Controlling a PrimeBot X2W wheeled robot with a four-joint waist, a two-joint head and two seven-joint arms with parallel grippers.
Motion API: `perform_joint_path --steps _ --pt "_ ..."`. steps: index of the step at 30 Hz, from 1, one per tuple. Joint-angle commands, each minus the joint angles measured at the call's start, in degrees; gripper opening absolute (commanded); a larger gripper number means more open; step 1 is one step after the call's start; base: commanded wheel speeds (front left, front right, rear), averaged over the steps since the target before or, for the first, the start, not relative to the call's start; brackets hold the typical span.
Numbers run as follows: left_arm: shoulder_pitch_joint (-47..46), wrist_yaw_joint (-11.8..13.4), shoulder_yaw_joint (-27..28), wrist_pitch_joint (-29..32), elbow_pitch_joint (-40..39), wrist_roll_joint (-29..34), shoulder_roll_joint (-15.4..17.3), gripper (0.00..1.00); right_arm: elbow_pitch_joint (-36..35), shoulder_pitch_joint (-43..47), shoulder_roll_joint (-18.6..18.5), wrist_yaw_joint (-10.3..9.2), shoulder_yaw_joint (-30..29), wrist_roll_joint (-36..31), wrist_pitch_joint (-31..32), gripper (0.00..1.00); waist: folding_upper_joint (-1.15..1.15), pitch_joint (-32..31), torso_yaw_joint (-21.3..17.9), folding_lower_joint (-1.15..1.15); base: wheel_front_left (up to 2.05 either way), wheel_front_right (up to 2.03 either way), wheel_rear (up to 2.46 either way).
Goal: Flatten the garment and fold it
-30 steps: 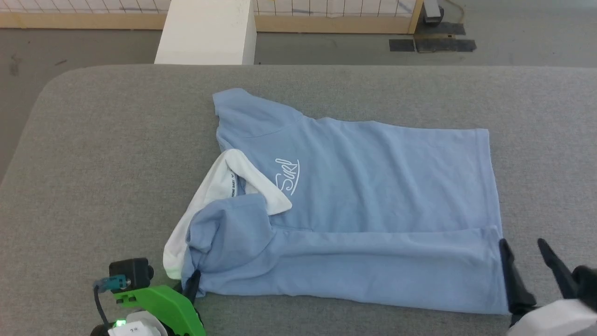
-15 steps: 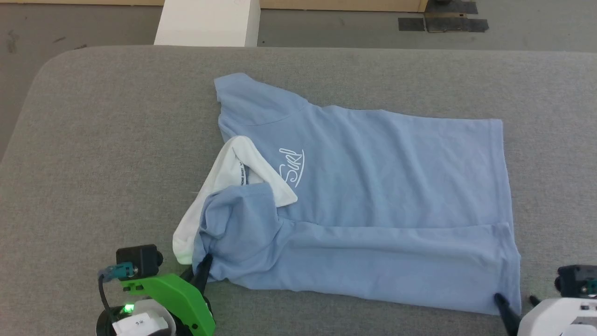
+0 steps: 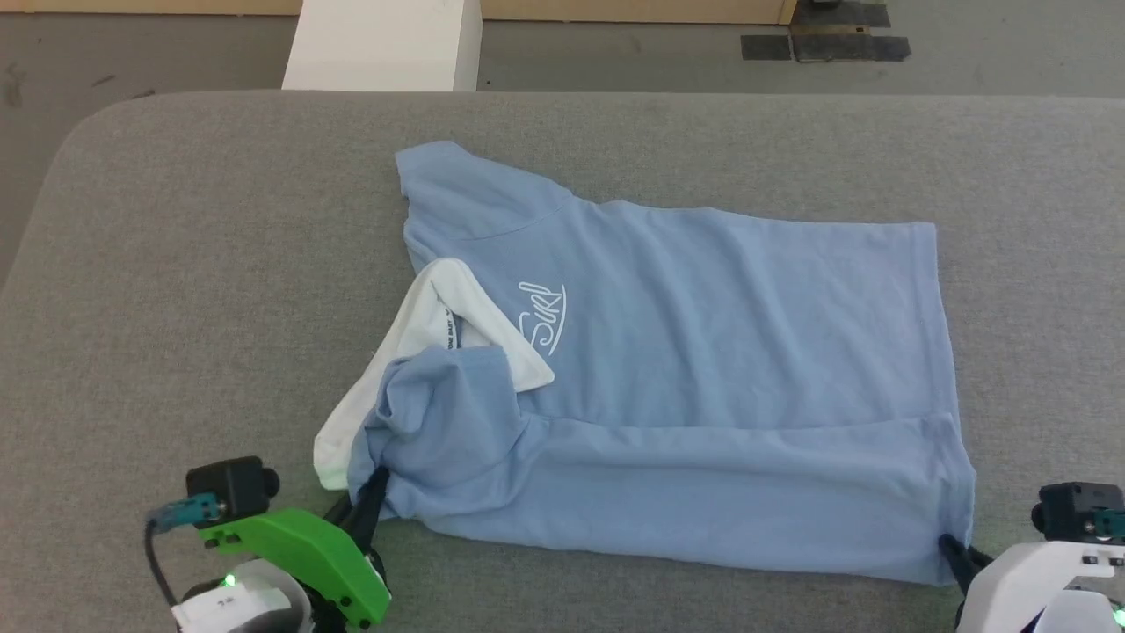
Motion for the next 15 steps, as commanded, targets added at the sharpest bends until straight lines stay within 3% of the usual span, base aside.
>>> perform_joint_path --steps 1,9,15 --pt "-0.36 -0.31 0.78 -0.40 -0.71 -1.12 -0.17 0.00 -0.51 -1.00 -0.42 -0.10 -0.78 0.48 -0.56 0.00 0.00 -0.57 -0.40 0.00 0.00 0.00 0.00" --pt "5.45 -1.15 3.58 2.42 -6.81 -5.90 1.69 0.00 -8.84 -0.41 -0.49 -0.10 -5.71 2.86 1.85 0.00 0.00 -3.80 -1.26 0.00 0.00 0.00 0.00" --pt "12.99 0.31 3.51 8.24 -13.61 -7.94 3.27 0.00 -13.99 3.45 -0.67 -0.10 -9.43 4.18 4.27 0.00 0.00 -6.41 -1.07 0.00 0.00 0.00 0.00"
